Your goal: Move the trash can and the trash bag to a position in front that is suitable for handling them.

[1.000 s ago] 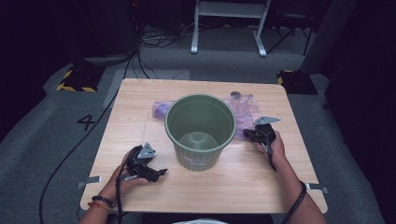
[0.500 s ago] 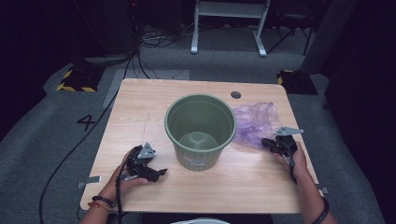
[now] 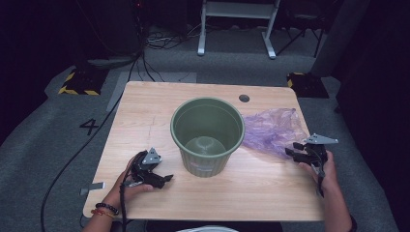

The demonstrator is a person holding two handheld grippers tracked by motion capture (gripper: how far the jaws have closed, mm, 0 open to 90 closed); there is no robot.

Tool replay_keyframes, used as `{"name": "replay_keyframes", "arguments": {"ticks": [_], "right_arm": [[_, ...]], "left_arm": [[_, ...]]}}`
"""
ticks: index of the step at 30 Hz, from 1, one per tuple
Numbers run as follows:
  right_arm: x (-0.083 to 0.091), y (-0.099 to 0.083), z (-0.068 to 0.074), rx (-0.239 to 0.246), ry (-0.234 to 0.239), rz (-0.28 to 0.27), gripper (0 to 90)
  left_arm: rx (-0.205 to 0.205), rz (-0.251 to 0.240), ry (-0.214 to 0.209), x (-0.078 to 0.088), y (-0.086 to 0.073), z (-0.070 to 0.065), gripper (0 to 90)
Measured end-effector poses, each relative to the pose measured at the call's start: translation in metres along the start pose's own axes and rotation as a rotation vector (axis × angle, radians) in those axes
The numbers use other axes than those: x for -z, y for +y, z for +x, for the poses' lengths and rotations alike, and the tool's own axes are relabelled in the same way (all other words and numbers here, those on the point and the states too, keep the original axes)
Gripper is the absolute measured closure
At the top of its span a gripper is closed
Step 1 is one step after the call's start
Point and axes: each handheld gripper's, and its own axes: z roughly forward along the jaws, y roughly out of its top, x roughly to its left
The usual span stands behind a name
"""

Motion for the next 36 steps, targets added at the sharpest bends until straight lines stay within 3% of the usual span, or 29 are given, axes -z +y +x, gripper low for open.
{"name": "replay_keyframes", "arguments": {"ticks": [1,4,9,14,20,25,31,36], "right_arm": [[0.006,0.008,0.004,0.0,0.017,-0.056,39.4],[0.011,0.016,0.009,0.004,0.001,-0.096,33.9],[0.012,0.041,0.031,0.06,-0.022,-0.178,29.8],[0.001,0.053,0.047,0.081,0.011,-0.19,29.7],[-0.028,0.065,0.076,0.116,0.058,-0.168,30.9],[-0.062,0.074,0.103,0.148,0.122,-0.112,33.7],[-0.105,0.076,0.119,0.106,0.056,-0.048,30.7],[-0.115,0.072,0.117,0.104,0.027,-0.014,30.2]], "left_arm": [[0.0,0.0,0.0,0.0,0.0,0.0,9.0],[0.002,0.0,-0.001,0.0,0.0,0.0,9.0],[0.002,0.0,-0.001,0.0,0.0,0.0,9.0],[0.0,0.0,0.0,0.0,0.0,0.0,9.0],[0.001,0.0,0.0,0.0,0.0,0.0,9.0],[0.0,0.0,0.0,0.0,0.0,0.0,9.0],[0.002,0.0,0.001,0.0,0.0,0.0,9.1],[0.002,0.001,0.001,0.0,0.0,0.0,9.1]]}}
